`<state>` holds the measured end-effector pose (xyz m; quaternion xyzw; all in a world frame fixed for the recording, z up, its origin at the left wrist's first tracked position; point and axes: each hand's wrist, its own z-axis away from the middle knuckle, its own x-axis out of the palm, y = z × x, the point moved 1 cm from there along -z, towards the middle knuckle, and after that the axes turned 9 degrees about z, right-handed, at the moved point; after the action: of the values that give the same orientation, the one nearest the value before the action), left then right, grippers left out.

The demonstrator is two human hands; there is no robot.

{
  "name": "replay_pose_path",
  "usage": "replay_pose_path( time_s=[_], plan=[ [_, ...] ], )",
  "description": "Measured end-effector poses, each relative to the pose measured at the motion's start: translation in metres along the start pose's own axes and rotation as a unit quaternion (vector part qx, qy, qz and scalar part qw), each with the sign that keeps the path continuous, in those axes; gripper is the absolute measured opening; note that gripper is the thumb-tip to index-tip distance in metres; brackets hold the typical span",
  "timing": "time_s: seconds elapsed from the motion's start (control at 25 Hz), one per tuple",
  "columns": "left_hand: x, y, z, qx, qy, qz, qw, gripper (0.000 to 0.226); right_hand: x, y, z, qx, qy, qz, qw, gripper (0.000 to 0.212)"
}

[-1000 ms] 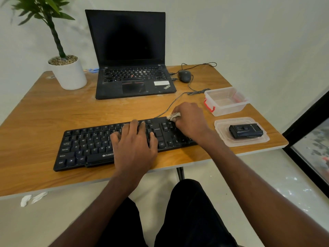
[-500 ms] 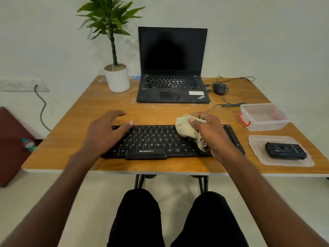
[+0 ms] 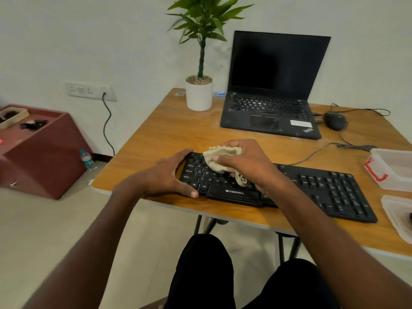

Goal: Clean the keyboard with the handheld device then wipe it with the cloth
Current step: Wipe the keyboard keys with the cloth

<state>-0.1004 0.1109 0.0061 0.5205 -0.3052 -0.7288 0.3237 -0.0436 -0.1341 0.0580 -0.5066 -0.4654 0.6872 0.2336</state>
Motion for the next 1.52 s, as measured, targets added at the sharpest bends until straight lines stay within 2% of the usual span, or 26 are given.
replay_pose_path(
  time_s=[0.08, 0.2, 0.32, 0.4, 0.44, 0.6, 0.72, 0.8, 0.88, 0.96, 1.08, 1.12, 1.2, 1.28, 1.36, 1.52],
  plan=[
    [-0.001, -0.002, -0.002, 0.015, 0.007, -0.023, 1.000, 0.141, 0.016, -0.012, -0.016, -0.036, 0.005, 0.050, 0.998, 0.020],
    [0.001, 0.001, -0.001, 0.037, 0.036, -0.047, 0.998, 0.134, 0.038, -0.024, -0.032, -0.092, 0.001, 0.208, 0.974, 0.029],
    [0.003, -0.003, -0.002, 0.048, 0.057, -0.055, 0.996, 0.136, 0.042, -0.028, -0.036, -0.125, -0.031, 0.406, 0.905, 0.031],
    [0.002, -0.007, -0.004, 0.049, 0.063, -0.061, 0.995, 0.139, 0.040, -0.036, -0.039, -0.126, -0.020, 0.502, 0.856, 0.029],
    [0.002, -0.008, -0.005, 0.049, 0.064, -0.064, 0.995, 0.140, 0.041, -0.041, -0.041, -0.138, -0.008, 0.508, 0.850, 0.026],
    [0.004, -0.001, 0.000, 0.070, 0.078, -0.067, 0.992, 0.134, 0.056, -0.043, -0.041, -0.192, -0.024, 0.434, 0.880, 0.022],
    [0.004, 0.004, 0.004, 0.068, 0.082, -0.064, 0.992, 0.130, 0.052, -0.037, -0.047, -0.179, 0.021, 0.490, 0.853, 0.019],
    [0.005, 0.004, 0.004, 0.065, 0.085, -0.058, 0.993, 0.125, 0.056, -0.037, -0.047, -0.199, 0.037, 0.444, 0.873, 0.016],
    [0.005, 0.003, 0.004, 0.057, 0.084, -0.053, 0.993, 0.127, 0.063, -0.039, -0.041, -0.198, 0.014, 0.396, 0.897, 0.018],
    [0.005, 0.002, 0.004, 0.054, 0.080, -0.059, 0.994, 0.132, 0.058, -0.036, -0.036, -0.188, -0.002, 0.434, 0.881, 0.023],
    [0.004, 0.002, 0.002, 0.051, 0.080, -0.062, 0.994, 0.132, 0.035, -0.032, -0.031, -0.144, 0.001, 0.541, 0.829, 0.026],
    [0.004, 0.001, 0.001, 0.049, 0.080, -0.061, 0.994, 0.132, 0.033, -0.033, -0.031, -0.143, 0.007, 0.548, 0.824, 0.025],
    [0.005, -0.002, -0.001, 0.048, 0.080, -0.063, 0.994, 0.135, 0.043, -0.038, -0.030, -0.171, 0.019, 0.493, 0.853, 0.022],
    [0.005, -0.004, -0.001, 0.047, 0.084, -0.048, 0.994, 0.131, 0.062, -0.044, -0.027, -0.182, -0.002, 0.419, 0.889, 0.022],
    [0.006, -0.003, -0.001, 0.053, 0.085, -0.041, 0.994, 0.127, 0.068, -0.041, -0.028, -0.178, -0.035, 0.424, 0.887, 0.022],
    [0.006, -0.004, -0.003, 0.056, 0.075, -0.074, 0.993, 0.138, 0.042, -0.037, -0.032, -0.098, -0.067, 0.465, 0.878, 0.028]
  ],
)
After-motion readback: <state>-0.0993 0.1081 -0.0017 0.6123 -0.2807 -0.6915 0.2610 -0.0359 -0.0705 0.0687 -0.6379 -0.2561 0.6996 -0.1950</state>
